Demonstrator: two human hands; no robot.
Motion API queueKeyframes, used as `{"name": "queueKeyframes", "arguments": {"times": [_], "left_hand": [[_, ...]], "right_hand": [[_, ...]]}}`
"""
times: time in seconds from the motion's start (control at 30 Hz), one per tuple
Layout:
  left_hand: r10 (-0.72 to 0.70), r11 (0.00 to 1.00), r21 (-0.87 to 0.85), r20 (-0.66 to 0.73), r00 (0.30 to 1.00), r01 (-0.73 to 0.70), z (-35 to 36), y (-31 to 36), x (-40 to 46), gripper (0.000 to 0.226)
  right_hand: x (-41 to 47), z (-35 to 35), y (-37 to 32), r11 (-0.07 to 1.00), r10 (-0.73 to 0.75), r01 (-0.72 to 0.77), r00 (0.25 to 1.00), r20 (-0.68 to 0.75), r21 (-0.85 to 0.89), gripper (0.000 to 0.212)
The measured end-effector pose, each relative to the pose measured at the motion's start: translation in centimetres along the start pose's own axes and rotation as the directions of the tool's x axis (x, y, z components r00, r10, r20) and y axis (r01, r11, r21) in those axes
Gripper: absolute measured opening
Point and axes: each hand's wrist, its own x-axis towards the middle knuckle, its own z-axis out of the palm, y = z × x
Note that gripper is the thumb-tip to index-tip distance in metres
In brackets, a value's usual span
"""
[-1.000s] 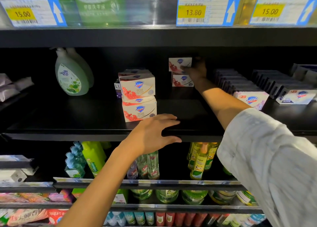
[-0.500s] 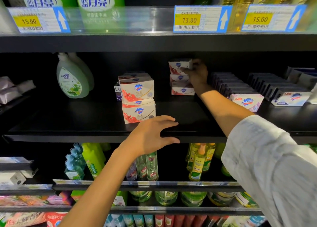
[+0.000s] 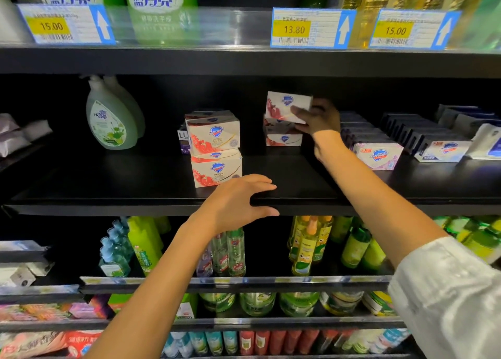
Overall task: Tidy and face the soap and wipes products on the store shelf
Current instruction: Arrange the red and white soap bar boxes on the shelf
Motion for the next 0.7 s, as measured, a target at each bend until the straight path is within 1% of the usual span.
{"name": "queueKeyframes", "arguments": {"times": [0.17, 0.23, 0.37, 0.53, 0.6, 0.7], "left_hand": [[0.015, 1.0, -0.004, -0.024, 1.0, -0.015, 0.1, 0.0, -0.1, 0.068], [0.019, 0.999, -0.034, -0.055, 0.998, -0.021, 0.1, 0.2, -0.1, 0.066], [0.022, 0.996, -0.089, -0.106, 0.994, -0.031, 0.0, 0.5, -0.2, 0.06], [-0.042, 0.987, -0.16, -0.118, 0.992, 0.023, -0.1, 0.9, -0.1, 0.058], [-0.084, 0.974, -0.22, -0.118, 0.989, 0.057, -0.2, 1.1, 0.2, 0.062], [-0.143, 0.936, -0.337, -0.109, 0.984, 0.099, -0.3, 1.7, 0.9, 0.076]], "right_hand": [[-5.7, -2.8, -0.9, 0.989, 0.088, -0.09, 0.996, 0.024, 0.121, 0.037], [-7.5, -4.1, -1.2, 0.98, 0.126, -0.13, 0.991, 0.037, 0.149, 0.038], [-9.8, -5.9, -1.5, 0.983, 0.148, -0.156, 0.985, 0.084, 0.099, 0.047], [-11.1, -7.2, -1.0, 0.981, 0.184, -0.191, 0.974, 0.131, 0.043, 0.046], [-11.3, -7.3, -1.0, 0.98, 0.187, -0.194, 0.972, 0.14, 0.037, 0.047], [-11.4, -7.2, -1.1, 0.981, 0.179, -0.188, 0.97, 0.162, 0.042, 0.049]]}}
